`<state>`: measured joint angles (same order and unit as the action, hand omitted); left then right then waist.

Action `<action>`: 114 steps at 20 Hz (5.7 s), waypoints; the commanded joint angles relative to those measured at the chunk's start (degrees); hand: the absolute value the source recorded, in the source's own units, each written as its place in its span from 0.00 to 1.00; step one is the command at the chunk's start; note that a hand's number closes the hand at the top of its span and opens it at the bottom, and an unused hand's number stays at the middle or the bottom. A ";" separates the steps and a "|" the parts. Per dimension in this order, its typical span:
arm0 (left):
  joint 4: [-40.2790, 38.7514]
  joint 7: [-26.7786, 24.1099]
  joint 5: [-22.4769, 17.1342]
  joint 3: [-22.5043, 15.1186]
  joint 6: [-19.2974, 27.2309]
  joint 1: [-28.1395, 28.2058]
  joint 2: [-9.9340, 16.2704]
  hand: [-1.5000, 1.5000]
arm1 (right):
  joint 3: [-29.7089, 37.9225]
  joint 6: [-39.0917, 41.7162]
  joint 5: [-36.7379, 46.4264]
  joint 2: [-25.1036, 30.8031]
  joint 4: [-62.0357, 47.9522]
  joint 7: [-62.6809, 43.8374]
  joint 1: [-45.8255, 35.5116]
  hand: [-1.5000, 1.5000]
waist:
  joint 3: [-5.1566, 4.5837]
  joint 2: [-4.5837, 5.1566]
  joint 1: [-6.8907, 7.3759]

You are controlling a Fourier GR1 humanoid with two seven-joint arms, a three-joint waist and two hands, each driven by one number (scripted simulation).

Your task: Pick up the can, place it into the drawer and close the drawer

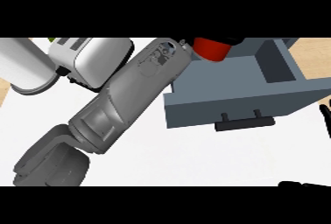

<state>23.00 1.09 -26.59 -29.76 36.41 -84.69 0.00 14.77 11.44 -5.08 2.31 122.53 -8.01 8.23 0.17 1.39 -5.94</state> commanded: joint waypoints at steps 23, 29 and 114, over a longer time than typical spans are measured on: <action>-0.99 -6.19 -7.62 -5.87 8.50 4.82 0.00 0.00 | -0.91 -0.97 5.38 2.69 3.30 -0.07 -3.07 0.00 | -0.10 0.25 -1.15; -0.34 -5.95 -10.03 -5.67 8.73 3.44 0.00 0.00 | -3.88 0.63 15.09 5.75 3.53 6.08 -2.70 0.00 | -0.07 0.21 0.00; 56.75 11.89 -0.45 -5.16 7.75 38.29 30.27 0.00 | 3.81 -53.38 70.08 8.05 -107.05 18.61 -72.96 0.00 | 0.05 0.32 11.69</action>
<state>77.91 13.85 -27.47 -34.82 43.81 -48.54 30.69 14.84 -40.98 69.82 13.27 14.68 8.32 -61.34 0.00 1.34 4.32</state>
